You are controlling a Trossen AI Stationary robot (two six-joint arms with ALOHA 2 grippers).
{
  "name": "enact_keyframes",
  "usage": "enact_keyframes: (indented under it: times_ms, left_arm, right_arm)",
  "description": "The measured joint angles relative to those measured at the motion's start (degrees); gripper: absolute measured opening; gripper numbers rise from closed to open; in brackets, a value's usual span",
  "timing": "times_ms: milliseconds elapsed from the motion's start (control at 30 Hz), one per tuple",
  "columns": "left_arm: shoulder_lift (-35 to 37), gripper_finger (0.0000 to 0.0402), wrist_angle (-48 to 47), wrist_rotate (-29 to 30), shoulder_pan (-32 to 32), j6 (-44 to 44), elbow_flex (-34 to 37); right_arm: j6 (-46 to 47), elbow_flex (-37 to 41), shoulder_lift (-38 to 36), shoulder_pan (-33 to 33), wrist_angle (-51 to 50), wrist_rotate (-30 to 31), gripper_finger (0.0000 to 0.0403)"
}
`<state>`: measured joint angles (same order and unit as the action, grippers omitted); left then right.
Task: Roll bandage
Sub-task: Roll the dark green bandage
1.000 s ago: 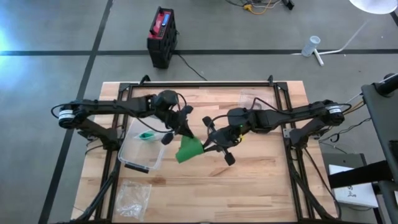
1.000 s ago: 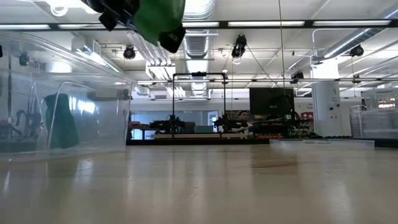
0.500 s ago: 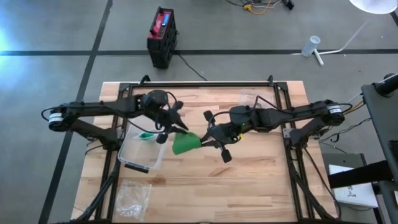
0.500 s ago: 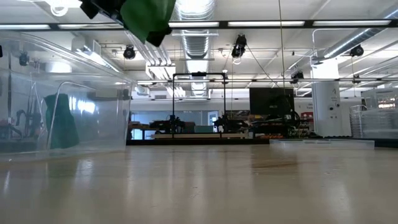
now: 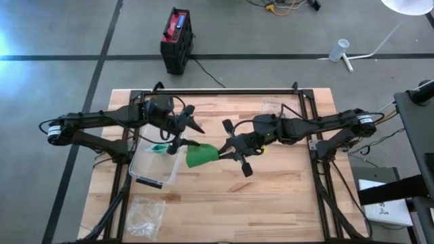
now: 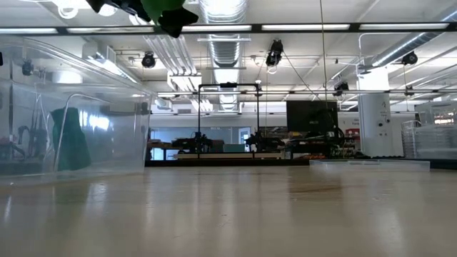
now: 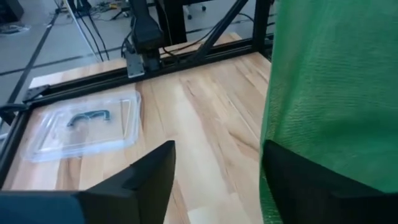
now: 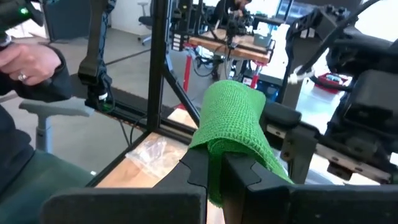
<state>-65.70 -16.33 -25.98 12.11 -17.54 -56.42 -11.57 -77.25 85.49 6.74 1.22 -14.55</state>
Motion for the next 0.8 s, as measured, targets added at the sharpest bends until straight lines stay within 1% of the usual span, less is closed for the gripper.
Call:
enact_keyframes:
  times_ms: [167,333,400,433,500,533,633,800]
  left_arm:
    - [0.2,0.0247,0.43,-0.07,-0.01,0.61,0.0]
    - [3.21,0.0254,1.38,-0.24,-0.01,0.62,0.0]
    - [4.59,0.0252,4.31,-2.29,-0.01,0.99,0.26]
    - [4.98,0.025,5.49,-4.32,-0.01,1.79,0.48]
    - [4.92,0.0252,6.19,-8.02,-0.01,4.16,0.73]
    - [4.76,0.0256,5.85,-8.63,-0.01,5.01,0.88]
    - [4.19,0.0275,5.75,-8.56,-0.01,4.68,1.88]
    - [5.05,0.0298,7.78,-8.45,0.01,4.93,6.28]
  right_arm:
    - [-0.91,0.0,-0.02,0.19,1.76,-0.7,0.0008]
    - [-1.91,0.0,-0.28,0.26,3.03,-0.87,0.0008]
    - [-2.56,0.01,-0.28,0.24,3.58,-0.87,0.0008]
    - [-2.62,0.07,-0.28,0.24,4.0,-0.89,0.0008]
    - [-2.67,0.07,-0.28,0.26,4.31,-0.94,0.0008]
    - [-2.67,0.07,-0.28,0.26,4.34,-0.96,0.0008]
    - [-2.64,0.11,-0.22,0.36,4.3,-0.98,0.0008]
    - [-2.51,0.11,-0.22,0.39,4.21,-0.68,0.0008]
